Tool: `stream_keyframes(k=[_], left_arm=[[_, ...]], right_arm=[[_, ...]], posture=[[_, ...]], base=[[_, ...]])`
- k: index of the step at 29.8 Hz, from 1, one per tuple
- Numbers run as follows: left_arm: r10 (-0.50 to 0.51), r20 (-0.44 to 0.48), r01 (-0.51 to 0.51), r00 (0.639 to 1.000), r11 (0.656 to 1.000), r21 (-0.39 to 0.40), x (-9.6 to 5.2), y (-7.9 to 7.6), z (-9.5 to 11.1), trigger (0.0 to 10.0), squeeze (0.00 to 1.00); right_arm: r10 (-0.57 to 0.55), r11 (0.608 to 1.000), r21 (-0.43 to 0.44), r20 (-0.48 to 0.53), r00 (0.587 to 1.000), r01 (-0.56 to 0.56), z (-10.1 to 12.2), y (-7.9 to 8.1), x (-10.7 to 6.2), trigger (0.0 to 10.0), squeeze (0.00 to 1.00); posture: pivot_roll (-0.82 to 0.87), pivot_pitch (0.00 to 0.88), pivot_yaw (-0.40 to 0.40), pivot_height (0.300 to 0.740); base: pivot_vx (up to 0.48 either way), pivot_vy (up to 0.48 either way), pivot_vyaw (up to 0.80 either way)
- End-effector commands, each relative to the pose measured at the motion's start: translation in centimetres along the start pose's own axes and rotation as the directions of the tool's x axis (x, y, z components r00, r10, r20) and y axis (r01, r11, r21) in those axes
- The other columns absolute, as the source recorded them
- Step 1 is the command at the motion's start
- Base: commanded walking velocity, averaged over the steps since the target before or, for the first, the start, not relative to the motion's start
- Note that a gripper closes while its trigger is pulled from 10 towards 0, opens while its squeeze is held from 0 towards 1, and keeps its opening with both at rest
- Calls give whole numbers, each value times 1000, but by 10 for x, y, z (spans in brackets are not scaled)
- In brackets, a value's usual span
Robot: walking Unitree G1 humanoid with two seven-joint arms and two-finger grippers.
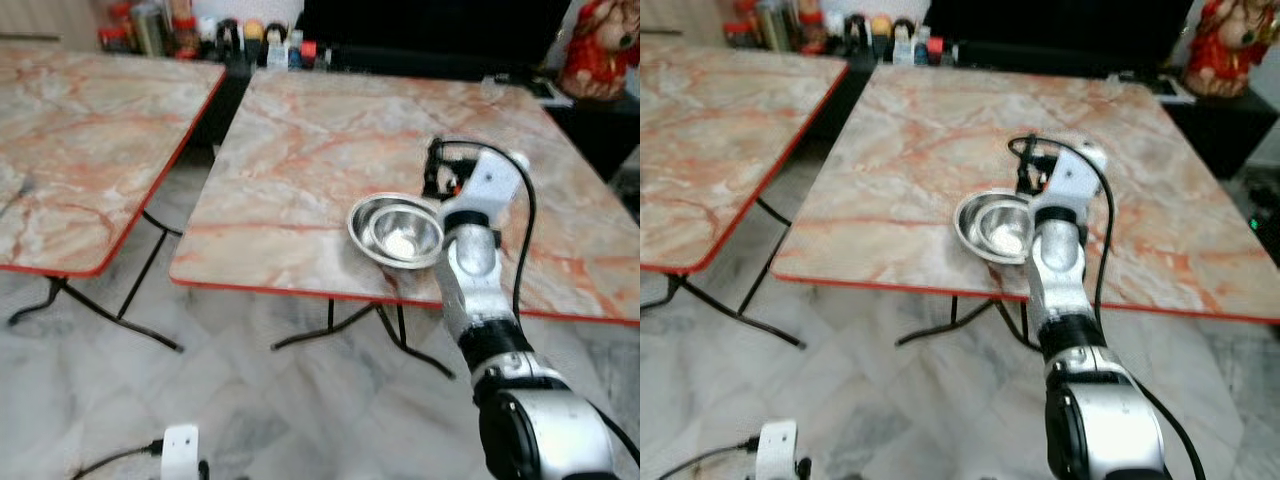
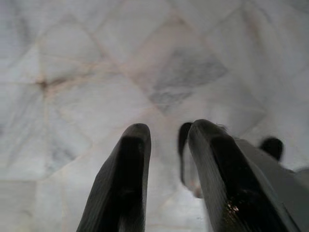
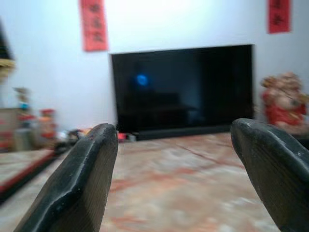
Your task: Setting the table
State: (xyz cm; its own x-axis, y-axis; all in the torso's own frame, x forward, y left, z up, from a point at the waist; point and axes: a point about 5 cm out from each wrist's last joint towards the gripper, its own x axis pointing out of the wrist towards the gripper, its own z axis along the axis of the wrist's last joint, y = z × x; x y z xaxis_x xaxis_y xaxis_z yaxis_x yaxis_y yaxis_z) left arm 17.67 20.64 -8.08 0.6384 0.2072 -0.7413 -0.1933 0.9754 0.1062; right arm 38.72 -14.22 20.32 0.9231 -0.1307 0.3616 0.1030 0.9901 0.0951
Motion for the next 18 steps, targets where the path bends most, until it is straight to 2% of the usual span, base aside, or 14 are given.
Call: stream_keyframes(k=[1,9,18], left_arm=[[-10,-29,10,1000,1000,-1,-2,-3,-7,10000,0],[6,-25,-6,1000,1000,-5,-1,2,-5,10000,0],[14,-25,-14,1000,1000,-12,-1,4,-6,10000,0]], right_arm=[[-12,1000,-5,-14,1000,12,-2,-6,-1,10000,0],[-12,999,-32,-80,997,10,-18,-9,-11,10000,0],[-20,1000,-24,-170,985,16,-38,-14,-23,10000,0]], posture=[[89,34,-54,715],[95,65,-49,715],[101,83,-42,715]], base=[[0,341,0],[0,346,0],[0,352,0]])
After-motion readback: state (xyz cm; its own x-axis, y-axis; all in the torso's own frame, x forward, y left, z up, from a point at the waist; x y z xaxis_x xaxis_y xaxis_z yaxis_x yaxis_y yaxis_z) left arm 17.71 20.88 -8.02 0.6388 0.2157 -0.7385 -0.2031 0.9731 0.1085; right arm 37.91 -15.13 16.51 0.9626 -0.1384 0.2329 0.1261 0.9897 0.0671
